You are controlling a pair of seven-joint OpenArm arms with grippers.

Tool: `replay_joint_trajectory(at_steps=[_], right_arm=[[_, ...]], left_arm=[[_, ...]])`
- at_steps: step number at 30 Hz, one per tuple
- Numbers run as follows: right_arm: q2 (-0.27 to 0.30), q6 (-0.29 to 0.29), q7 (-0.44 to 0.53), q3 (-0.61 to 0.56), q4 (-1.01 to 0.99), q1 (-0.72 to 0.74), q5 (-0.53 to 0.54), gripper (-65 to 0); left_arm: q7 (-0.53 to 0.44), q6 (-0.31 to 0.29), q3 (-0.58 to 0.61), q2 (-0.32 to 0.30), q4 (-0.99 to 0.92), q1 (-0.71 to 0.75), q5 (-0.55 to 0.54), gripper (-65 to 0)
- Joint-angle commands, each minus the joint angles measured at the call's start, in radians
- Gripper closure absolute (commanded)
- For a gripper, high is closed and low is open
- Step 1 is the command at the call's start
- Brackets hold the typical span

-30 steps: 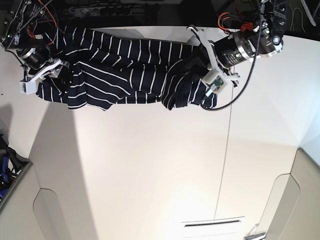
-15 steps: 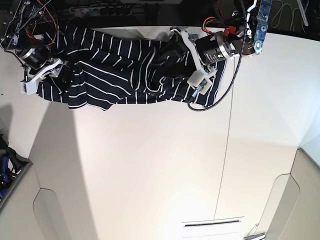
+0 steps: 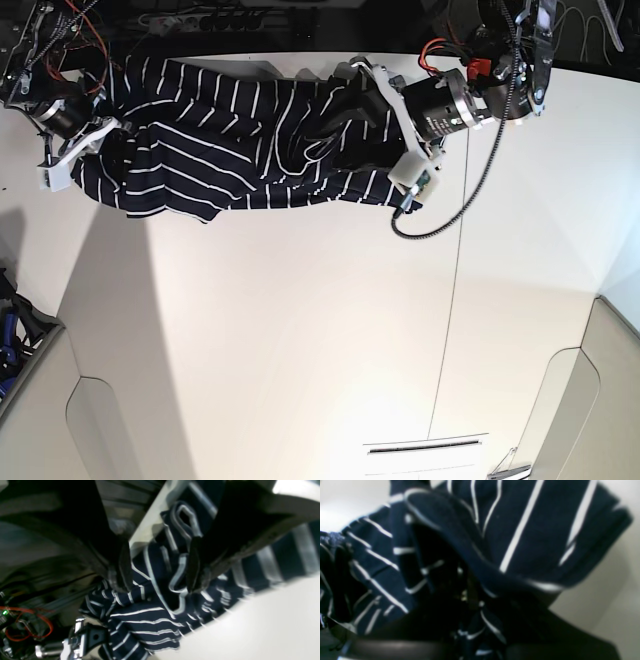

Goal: Fold the T-shirt properly
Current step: 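Carry the strip end in the left gripper toward the right gripper, then fold the strip end in the right gripper over onto the bundle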

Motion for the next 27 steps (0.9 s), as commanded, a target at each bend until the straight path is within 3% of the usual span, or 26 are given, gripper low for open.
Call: replay_joint_trajectory(at_steps=[1, 8, 16, 22, 27], right_arm=[[0.027, 0.004, 0.014, 0.005, 0.039, 0.020, 0.031, 0.0], [0.041, 0.003, -0.040, 0.006, 0.228, 0.077, 0.039, 0.0], [0.029, 0.004, -0.079, -0.021, 0.426, 0.116, 0.056, 0.0], [-0.040, 0.003, -0.078, -0.257, 0.525, 0.113, -0.049, 0.0], [-0.117, -0.011, -0.030, -0.498, 0.521, 0.113, -0.264, 0.0]], left_arm=[[-0.006, -0.015, -0.023, -0.001, 0.040, -0.004, -0.021, -37.4], [0.002, -0.015, -0.179, -0.005, 0.072, 0.015, -0.019, -37.4], [0.008, -0.015, -0.265, -0.006, 0.044, 0.045, -0.005, -37.4], [0.008, -0.015, -0.280, -0.005, -0.045, 0.045, -0.005, -37.4], [0.008, -0.015, -0.280, -0.006, -0.060, 0.045, -0.005, -37.4]])
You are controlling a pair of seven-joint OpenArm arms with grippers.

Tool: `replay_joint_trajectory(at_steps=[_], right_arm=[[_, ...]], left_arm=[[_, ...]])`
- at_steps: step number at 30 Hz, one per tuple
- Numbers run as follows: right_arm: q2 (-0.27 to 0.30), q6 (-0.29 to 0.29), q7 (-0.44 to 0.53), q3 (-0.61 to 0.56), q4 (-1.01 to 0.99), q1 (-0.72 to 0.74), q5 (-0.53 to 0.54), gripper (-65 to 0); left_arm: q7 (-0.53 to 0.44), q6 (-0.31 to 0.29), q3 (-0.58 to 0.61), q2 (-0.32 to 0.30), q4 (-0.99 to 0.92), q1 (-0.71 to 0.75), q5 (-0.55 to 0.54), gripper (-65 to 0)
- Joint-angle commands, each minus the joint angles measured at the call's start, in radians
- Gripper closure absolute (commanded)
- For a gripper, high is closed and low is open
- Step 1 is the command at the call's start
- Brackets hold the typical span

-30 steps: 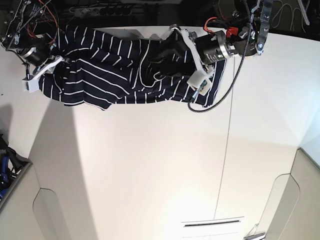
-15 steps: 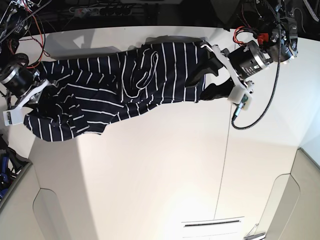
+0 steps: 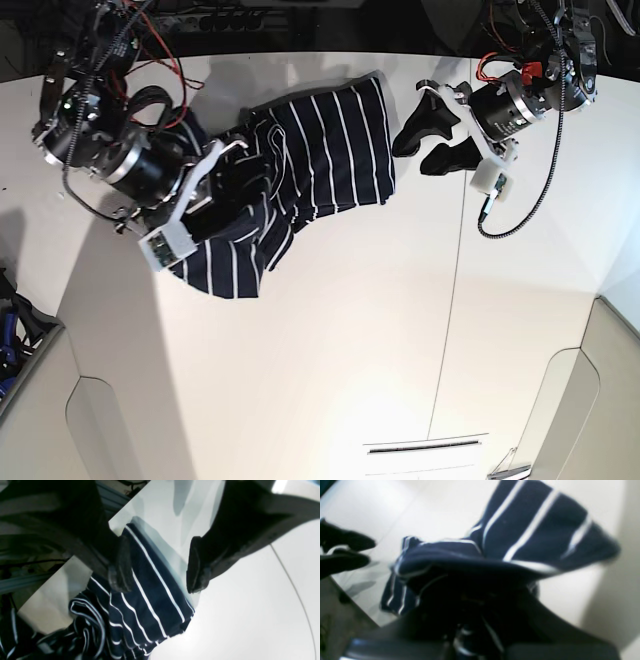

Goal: Fold the T-shirt properly
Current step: 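Fold the strip end in the right gripper over onto the bundle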

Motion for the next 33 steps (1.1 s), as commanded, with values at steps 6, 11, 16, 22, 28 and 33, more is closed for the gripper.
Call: replay_joint_trajectory(at_steps=[6, 11, 16, 22, 28, 33], right_arm=[[-0.025, -0.097, 0.089, -0.218, -0.055, 0.016, -0.127, 0.0], [-0.025, -0.235, 0.163, -0.401, -0.150, 0.019, -0.272, 0.0], [-0.025, -0.267, 0.200, -0.536, -0.230, 0.052, -0.387, -40.1], [-0.026, -0.268, 0.194, -0.705, -0.242, 0.126, -0.386, -44.9], [-0.077, -0.268, 0.183, -0.764, -0.240, 0.152, -0.391, -44.7], [-0.111, -0.304, 0.187, -0.763, -0.205, 0.170, -0.446, -44.5]], left_arm=[[-0.003, -0.013, -0.004, -0.006, 0.017, -0.004, -0.021, -37.4], [0.002, -0.013, -0.004, -0.006, 0.017, -0.004, -0.029, -37.4], [0.012, -0.013, -0.026, -0.006, 0.017, -0.004, -0.030, -37.4], [0.042, -0.013, -0.157, -0.006, 0.017, -0.004, -0.101, -37.4], [0.129, -0.013, -0.321, -0.006, 0.017, -0.003, -0.246, -37.4], [0.219, -0.013, -0.361, -0.005, 0.021, -0.003, -0.413, -29.4]])
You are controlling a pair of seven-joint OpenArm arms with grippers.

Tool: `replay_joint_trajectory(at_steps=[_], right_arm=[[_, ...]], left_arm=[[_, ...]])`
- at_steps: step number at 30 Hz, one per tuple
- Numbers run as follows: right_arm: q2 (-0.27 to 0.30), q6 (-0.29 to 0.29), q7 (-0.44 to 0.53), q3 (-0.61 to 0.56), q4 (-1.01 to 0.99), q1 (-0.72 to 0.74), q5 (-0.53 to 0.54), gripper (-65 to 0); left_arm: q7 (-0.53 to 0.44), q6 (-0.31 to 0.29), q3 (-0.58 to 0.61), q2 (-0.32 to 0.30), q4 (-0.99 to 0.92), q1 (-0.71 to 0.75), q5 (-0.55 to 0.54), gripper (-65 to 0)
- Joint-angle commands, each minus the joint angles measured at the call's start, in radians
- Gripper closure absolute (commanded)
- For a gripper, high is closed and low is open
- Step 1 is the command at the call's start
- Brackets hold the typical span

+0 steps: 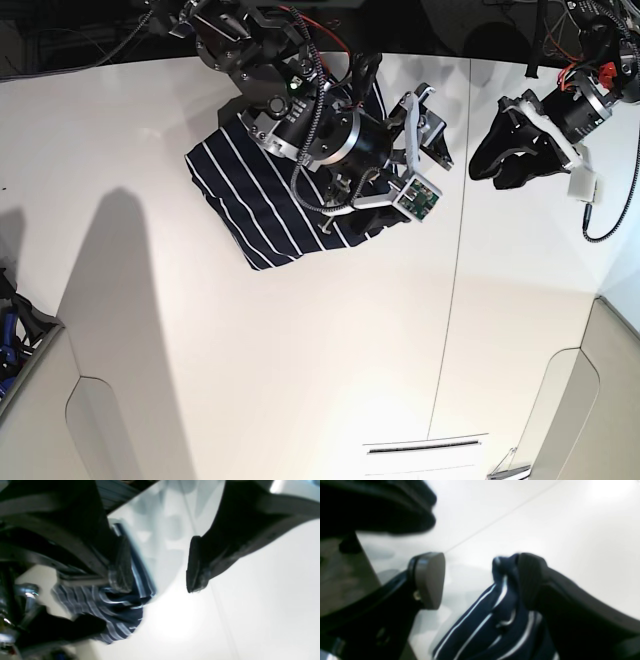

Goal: Fold the T-shirt properly
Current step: 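Fold the strip end in the right gripper over onto the bundle, then press and tuck the folded bundle edges with both grippers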

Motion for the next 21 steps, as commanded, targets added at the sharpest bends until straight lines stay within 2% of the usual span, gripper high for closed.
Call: replay_joint_trajectory(at_steps=[1, 2, 3, 4, 6, 7, 11, 17, 19, 21], right_arm=[[-0.011, -0.034, 0.022, 0.004, 0.024, 0.030, -0.024, -43.7], [-0.011, -0.066, 0.021, 0.010, 0.024, 0.038, -0.053, -40.6], [-0.011, -0.090, 0.018, 0.021, 0.024, 0.045, -0.080, -34.3], [-0.011, -0.107, 0.017, 0.038, 0.024, 0.048, -0.108, -25.6], [-0.011, -0.121, 0.019, 0.089, 0.024, 0.049, -0.137, -5.2], [-0.011, -0.121, 0.020, 0.122, 0.024, 0.051, -0.138, 0.0], [-0.002, -0.120, 0.020, 0.268, 0.023, 0.072, -0.106, 0.0], [0.072, -0.117, 0.045, 0.474, -0.016, 0.116, 0.003, 0.0], [0.098, -0.085, 0.050, 0.524, -0.058, 0.132, 0.058, 0.0], [0.112, -0.022, 0.057, 0.562, -0.112, 0.150, 0.118, 0.0]], left_arm=[[0.008, -0.011, 0.005, -0.006, 0.024, -0.002, -0.065, -22.0], [0.034, -0.011, 0.016, -0.006, 0.032, -0.002, -0.100, -14.0], [0.065, -0.011, 0.032, -0.006, 0.044, -0.002, -0.125, -7.4], [0.093, -0.011, 0.054, -0.006, 0.060, -0.002, -0.137, -3.6], [0.131, -0.011, 0.110, -0.006, 0.099, -0.002, -0.136, -2.4], [0.135, -0.011, 0.143, -0.006, 0.118, -0.002, -0.136, -2.3], [0.122, -0.011, 0.292, -0.003, 0.168, -0.002, -0.101, -2.3], [0.035, -0.011, 0.549, 0.011, 0.168, -0.001, 0.186, -2.3], [0.000, -0.011, 0.628, 0.011, 0.168, 0.000, 0.254, -2.3], [-0.028, -0.011, 0.693, 0.011, 0.166, 0.000, 0.316, -2.3]])
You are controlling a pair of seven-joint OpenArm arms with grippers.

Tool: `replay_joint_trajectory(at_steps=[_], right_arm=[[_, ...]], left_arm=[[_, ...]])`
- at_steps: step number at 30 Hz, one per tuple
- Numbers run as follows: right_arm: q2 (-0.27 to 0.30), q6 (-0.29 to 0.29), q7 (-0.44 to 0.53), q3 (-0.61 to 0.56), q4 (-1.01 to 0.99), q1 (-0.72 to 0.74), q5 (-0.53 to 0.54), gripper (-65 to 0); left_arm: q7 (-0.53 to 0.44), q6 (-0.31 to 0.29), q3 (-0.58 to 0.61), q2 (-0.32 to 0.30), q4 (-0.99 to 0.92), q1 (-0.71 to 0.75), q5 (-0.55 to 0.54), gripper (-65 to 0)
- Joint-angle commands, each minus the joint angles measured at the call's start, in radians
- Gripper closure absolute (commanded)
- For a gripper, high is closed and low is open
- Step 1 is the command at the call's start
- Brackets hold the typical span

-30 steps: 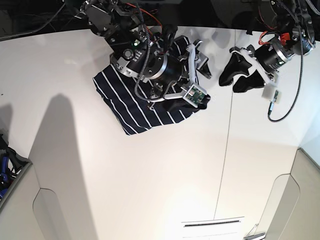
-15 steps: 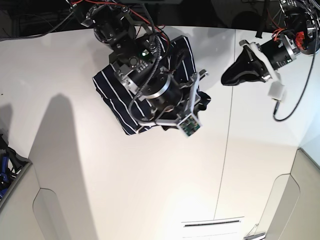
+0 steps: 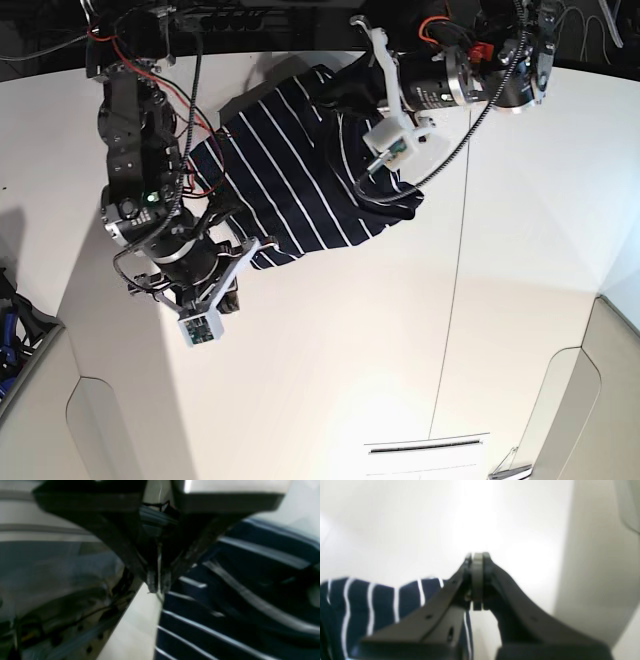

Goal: Fold the T-shirt properly
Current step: 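Press and tuck the folded bundle edges with both grippers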

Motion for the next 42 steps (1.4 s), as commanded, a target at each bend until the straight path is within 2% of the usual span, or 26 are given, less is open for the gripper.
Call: replay_joint_trajectory(at_steps=[1, 8, 10, 14, 18, 24, 27, 29, 33, 38, 42], right_arm=[[-0.003, 0.037, 0.030, 0.012, -0.012, 0.034, 0.034, 0.0], [-0.003, 0.253, 0.042, 0.033, -0.237, 0.090, 0.207, 0.0], [-0.003, 0.295, 0.055, 0.033, -0.312, 0.106, 0.232, 0.0], [-0.003, 0.305, 0.060, 0.033, -0.433, 0.134, 0.267, 0.0], [-0.003, 0.324, 0.053, 0.033, -0.450, 0.134, 0.284, 0.0], [-0.002, 0.330, 0.001, 0.033, -0.450, 0.133, 0.325, 0.0], [0.006, 0.331, -0.035, 0.033, -0.448, 0.125, 0.385, 0.0], [0.011, 0.352, -0.048, 0.033, -0.440, 0.113, 0.425, 0.0], [0.011, 0.356, -0.078, 0.033, -0.382, 0.051, 0.479, 0.0], [0.010, 0.356, -0.086, 0.033, -0.243, -0.074, 0.549, 0.0], [0.008, 0.356, -0.102, 0.032, -0.153, -0.169, 0.558, 0.0]], left_arm=[[-0.033, -0.009, 0.023, -0.002, 0.010, 0.000, 0.005, -2.3], [-0.209, -0.009, 0.100, -0.003, -0.127, -0.009, 0.182, -2.3], [-0.229, 0.016, 0.100, -0.003, -0.180, -0.027, 0.212, -2.3], [-0.230, 0.027, 0.100, -0.003, -0.262, -0.076, 0.262, -2.3], [-0.223, 0.028, 0.078, -0.003, -0.299, -0.122, 0.288, -2.4], [-0.224, 0.050, -0.032, -0.003, -0.299, -0.173, 0.288, -2.4], [-0.224, 0.050, -0.089, -0.003, -0.300, -0.203, 0.293, -2.4], [-0.224, 0.051, -0.124, -0.004, -0.306, -0.223, 0.300, -2.4], [-0.225, 0.054, -0.173, -0.003, -0.360, -0.274, 0.299, -2.4], [-0.233, 0.053, -0.175, -0.003, -0.472, -0.348, 0.298, -2.3], [-0.240, 0.054, -0.175, -0.003, -0.534, -0.412, 0.298, -2.4]])
